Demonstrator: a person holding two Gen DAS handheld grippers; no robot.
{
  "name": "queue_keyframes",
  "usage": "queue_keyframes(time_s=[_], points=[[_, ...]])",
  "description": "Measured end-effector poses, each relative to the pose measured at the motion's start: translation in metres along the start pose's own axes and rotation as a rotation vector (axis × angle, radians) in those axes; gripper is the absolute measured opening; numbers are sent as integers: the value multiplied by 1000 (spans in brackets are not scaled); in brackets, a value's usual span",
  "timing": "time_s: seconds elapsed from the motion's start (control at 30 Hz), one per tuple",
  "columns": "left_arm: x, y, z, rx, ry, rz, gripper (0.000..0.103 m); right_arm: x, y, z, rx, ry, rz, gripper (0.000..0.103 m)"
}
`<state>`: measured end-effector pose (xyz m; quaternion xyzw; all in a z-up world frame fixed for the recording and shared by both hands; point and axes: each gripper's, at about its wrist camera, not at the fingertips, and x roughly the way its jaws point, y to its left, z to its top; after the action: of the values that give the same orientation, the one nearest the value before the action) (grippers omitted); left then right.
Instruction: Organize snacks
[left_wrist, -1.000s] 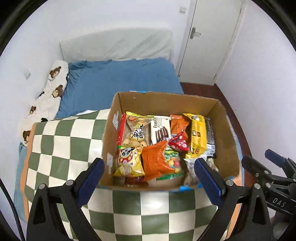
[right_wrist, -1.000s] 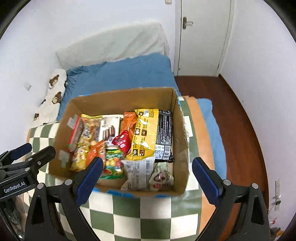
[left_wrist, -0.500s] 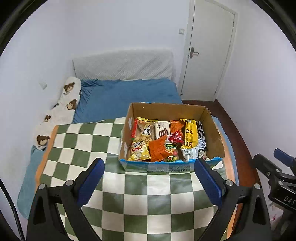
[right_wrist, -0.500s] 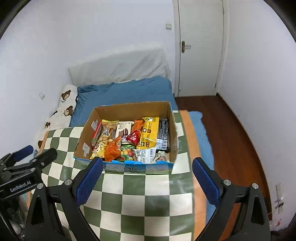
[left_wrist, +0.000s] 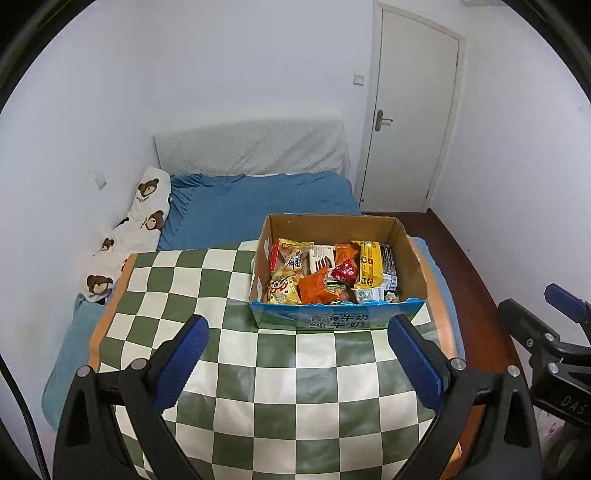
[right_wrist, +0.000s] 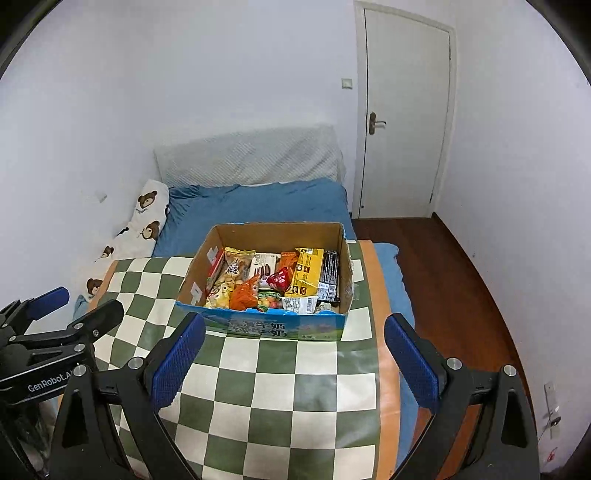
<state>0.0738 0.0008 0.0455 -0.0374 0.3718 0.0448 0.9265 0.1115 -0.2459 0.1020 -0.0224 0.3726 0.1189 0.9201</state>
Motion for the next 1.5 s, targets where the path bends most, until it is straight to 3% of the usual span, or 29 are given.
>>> queue_keyframes(time_s=[0.43,0.83,1.07,1.3,1.5], points=[[1,-2,1,-11,-9,15,100,-12,-1,-3,-6,-1,-8,103],[35,-2,15,-8,-31,62,103,31,-15,10,15,9,-63,103],[75,-3,23,-4,20,71,103,68,-21,20,20,20,-103,103],[122,-7,26,4,128,62,103,112,-27,23,22,67,-138,103],[141,-11,26,15,167,55,103,139,-28,21,13,110,-149,103]])
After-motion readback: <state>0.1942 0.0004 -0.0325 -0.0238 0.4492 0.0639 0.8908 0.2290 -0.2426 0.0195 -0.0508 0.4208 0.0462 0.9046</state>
